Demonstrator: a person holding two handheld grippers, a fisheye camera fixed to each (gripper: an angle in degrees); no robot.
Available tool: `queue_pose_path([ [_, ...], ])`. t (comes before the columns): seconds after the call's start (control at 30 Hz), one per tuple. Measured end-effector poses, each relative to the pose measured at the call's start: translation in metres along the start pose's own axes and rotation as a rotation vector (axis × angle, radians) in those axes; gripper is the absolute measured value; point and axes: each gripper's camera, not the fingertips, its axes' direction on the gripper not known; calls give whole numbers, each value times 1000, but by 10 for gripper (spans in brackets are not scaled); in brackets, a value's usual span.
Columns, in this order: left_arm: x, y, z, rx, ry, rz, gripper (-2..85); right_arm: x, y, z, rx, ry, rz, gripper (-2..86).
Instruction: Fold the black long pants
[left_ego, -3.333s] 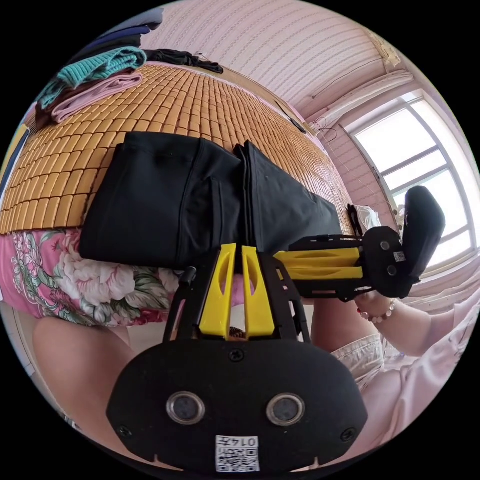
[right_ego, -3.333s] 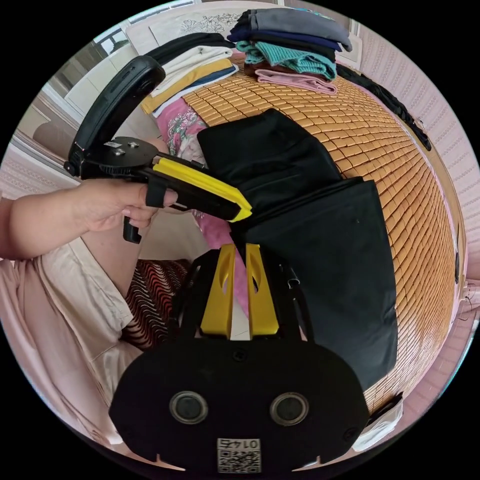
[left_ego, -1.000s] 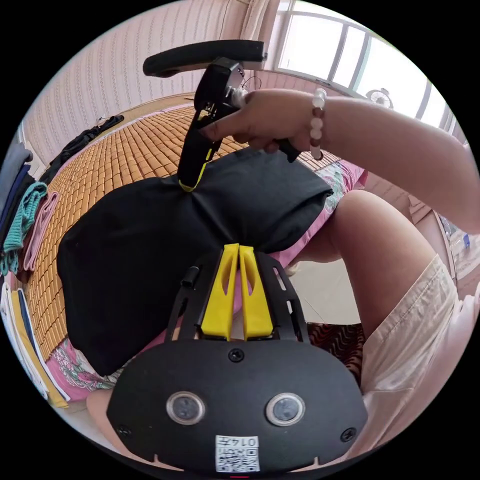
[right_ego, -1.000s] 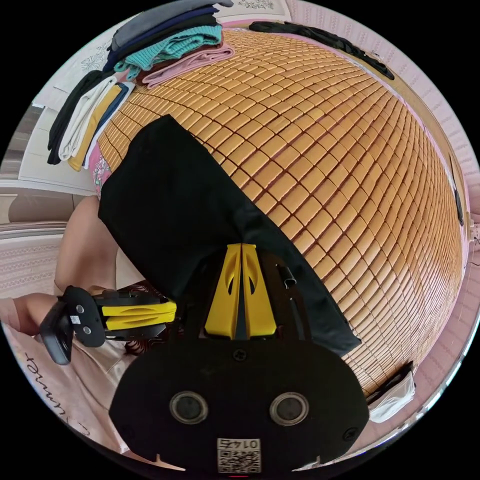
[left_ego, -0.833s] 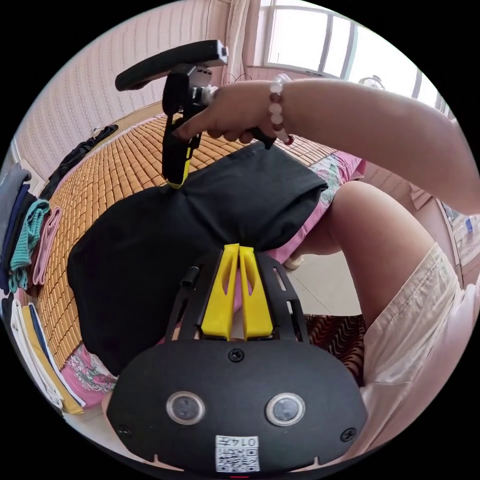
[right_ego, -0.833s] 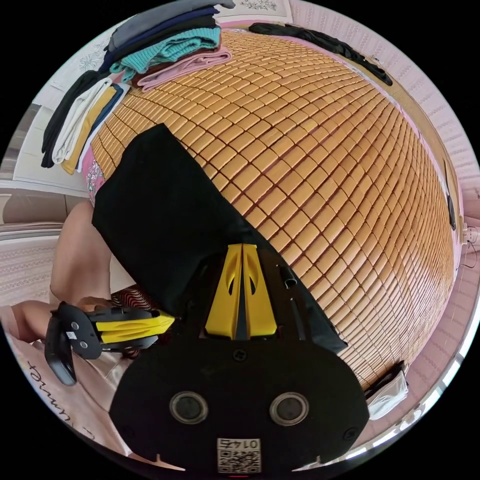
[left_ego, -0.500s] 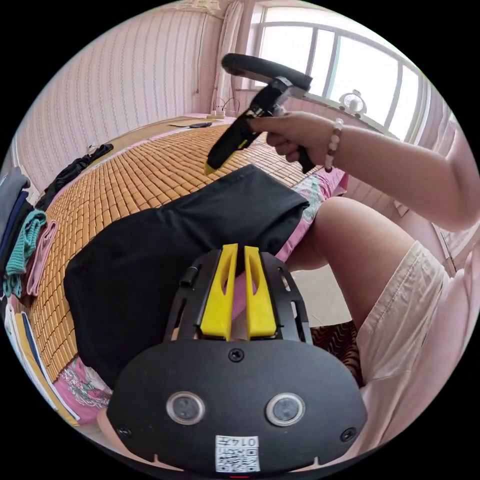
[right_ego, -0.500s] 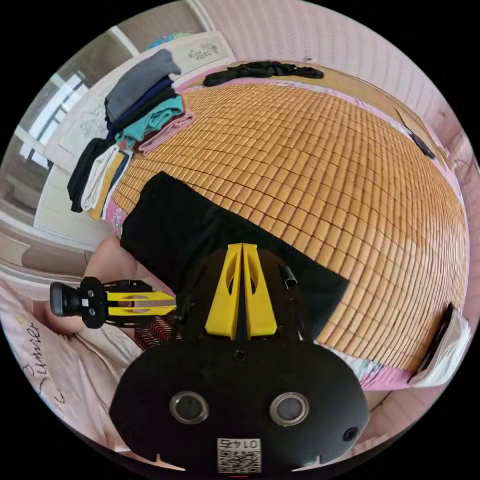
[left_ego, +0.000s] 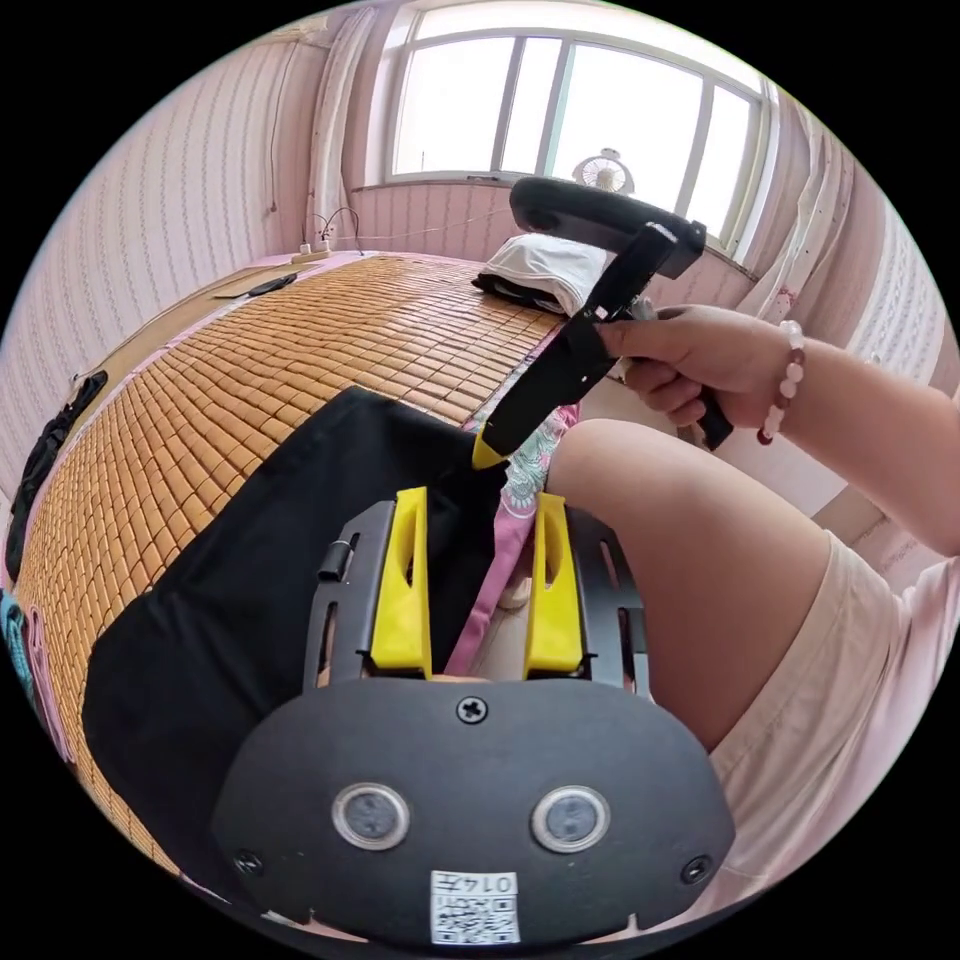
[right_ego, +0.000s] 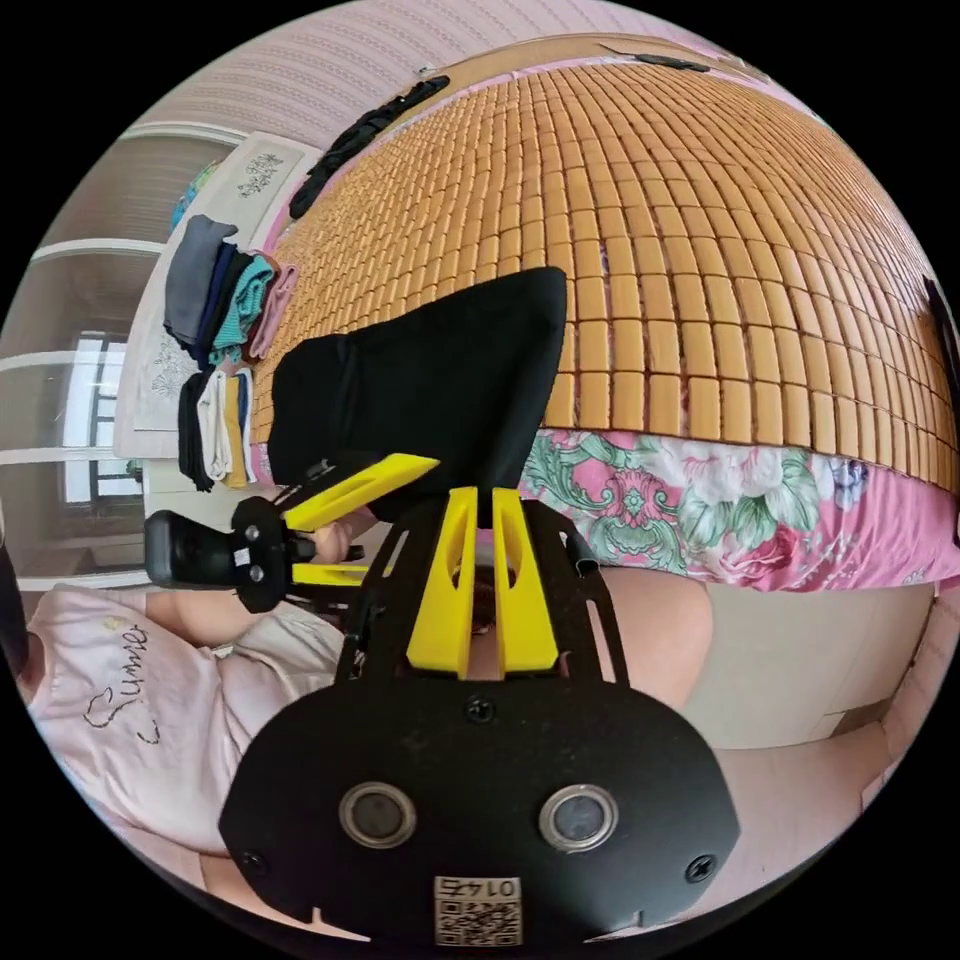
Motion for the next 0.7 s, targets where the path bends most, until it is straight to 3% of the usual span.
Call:
queue_pose_path([
  [0.13,-11,-5,-4,37,-76,-58,69,-2,16,-40,117,-189,-120,58],
  [0.27,-39,4,-12,29,42,-128,22,49,29,-80,348,-248,-14,95],
  [0.47,-36,15,-32,53,6,-77,22,93,-7,-53,243,-323,107,162],
  [0.6,-32,18,-44,86,20,-79,19,104,-9,-55,279,-419,82,40],
  [0.7,-25,6,-47,156,44,-34,13,113,7,-78,301,-383,76,27],
])
